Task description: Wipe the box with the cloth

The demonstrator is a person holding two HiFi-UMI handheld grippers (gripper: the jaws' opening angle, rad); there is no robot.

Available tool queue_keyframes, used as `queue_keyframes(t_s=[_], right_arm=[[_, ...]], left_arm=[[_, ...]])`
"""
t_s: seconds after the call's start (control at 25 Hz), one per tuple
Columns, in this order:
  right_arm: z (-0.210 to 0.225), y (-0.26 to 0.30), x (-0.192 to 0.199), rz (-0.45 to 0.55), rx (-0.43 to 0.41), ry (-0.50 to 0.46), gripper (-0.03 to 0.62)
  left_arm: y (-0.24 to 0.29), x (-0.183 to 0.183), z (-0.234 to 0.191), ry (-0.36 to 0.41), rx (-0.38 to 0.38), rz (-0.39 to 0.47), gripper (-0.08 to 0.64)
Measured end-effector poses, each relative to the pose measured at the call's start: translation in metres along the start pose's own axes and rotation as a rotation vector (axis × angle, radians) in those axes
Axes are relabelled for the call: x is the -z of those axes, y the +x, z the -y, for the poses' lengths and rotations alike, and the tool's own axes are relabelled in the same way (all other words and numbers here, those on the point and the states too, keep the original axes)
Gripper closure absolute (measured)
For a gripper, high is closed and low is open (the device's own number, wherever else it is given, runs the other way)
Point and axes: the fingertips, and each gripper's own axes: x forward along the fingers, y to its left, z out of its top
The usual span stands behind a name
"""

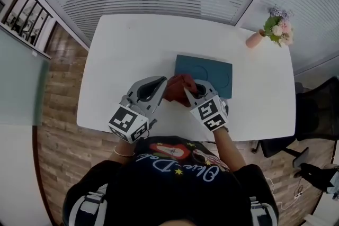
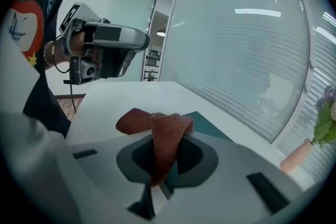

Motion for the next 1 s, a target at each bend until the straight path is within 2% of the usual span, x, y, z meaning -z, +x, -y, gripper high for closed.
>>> queue_keyframes(t_s=[0.32,1.0], right_arm=[[0.015,-0.015,0.016,-0.042,0.045,-0.007,0.554],[0.057,-0.059,0.064,-0.139,0.215,0.045,0.555]], left_arm=[[0.014,0.000,0.008,0.001,0.039,-0.007,0.557],[0.031,0.002,0.028,0.002,0.116,-0.021,0.557]])
